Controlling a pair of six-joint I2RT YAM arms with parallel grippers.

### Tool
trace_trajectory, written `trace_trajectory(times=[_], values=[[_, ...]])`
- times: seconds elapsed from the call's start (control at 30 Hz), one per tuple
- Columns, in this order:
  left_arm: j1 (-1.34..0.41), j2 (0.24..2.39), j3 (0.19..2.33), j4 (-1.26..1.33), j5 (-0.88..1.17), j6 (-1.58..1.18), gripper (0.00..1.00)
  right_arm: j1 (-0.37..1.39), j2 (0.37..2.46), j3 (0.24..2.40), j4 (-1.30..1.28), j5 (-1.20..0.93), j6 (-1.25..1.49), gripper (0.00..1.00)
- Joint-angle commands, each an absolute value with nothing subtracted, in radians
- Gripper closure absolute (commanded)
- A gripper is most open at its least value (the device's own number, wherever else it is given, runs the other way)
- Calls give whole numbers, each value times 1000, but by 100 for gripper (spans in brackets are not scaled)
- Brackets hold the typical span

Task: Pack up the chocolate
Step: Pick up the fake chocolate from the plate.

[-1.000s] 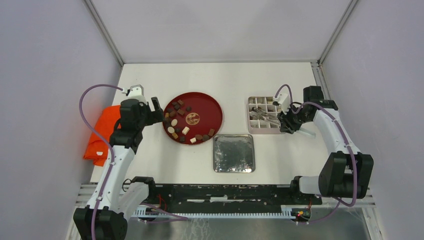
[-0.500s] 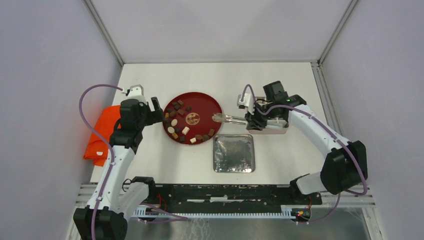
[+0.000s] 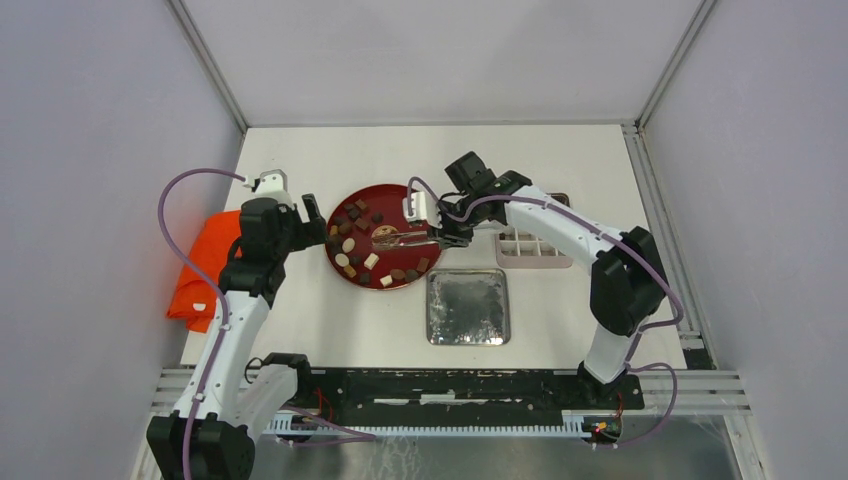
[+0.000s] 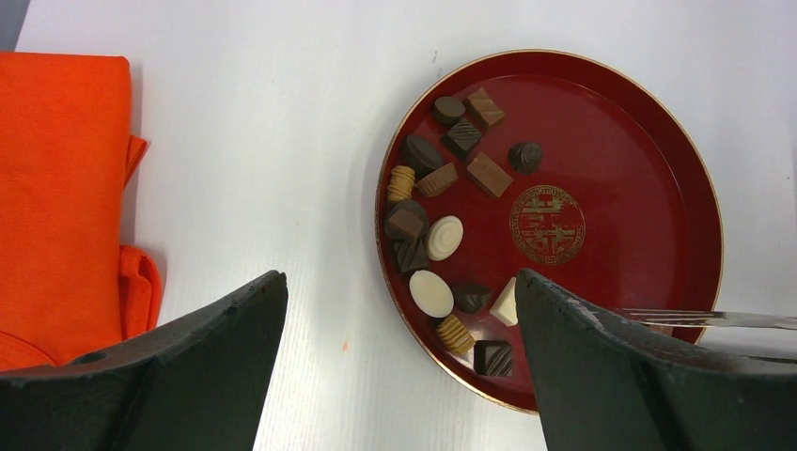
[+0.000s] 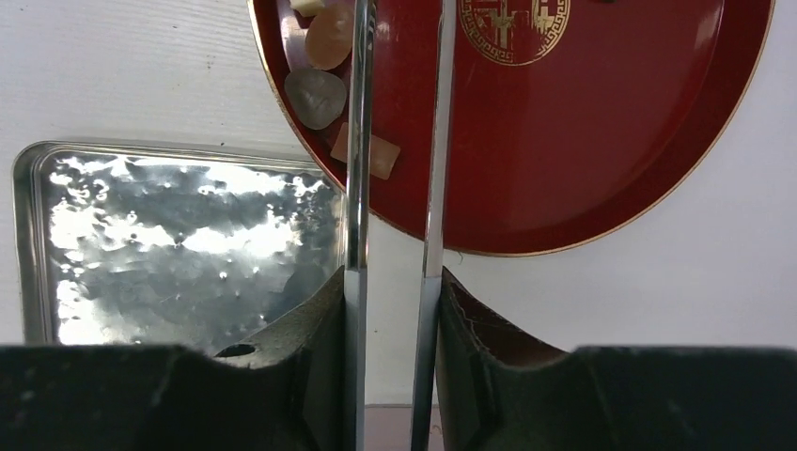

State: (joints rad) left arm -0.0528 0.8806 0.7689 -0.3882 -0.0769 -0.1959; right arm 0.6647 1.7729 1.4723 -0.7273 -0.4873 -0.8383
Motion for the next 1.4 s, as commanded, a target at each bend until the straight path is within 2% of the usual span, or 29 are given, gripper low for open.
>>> trace_trajectory(times=[0.0,0.23,0.4,1.0,1.37], values=[[-51,882,771,-370,-68,-159,5,682,1797,1538,-710,-439,-860,62],[-51,889,773,-371,-56,-155,7,700,1915,1628,-624,-307,-651,62],[-52,882,773,-372,-66,-155,7,735,1965,1615,-582,-241,-565,61],[-51,886,775,-371,-64,-152,7,752,2069,1684,-571,-201,-451,59],[-51,887,775,-371,-69,-151,7,752,2120,1746,-582,-252,-407,56]])
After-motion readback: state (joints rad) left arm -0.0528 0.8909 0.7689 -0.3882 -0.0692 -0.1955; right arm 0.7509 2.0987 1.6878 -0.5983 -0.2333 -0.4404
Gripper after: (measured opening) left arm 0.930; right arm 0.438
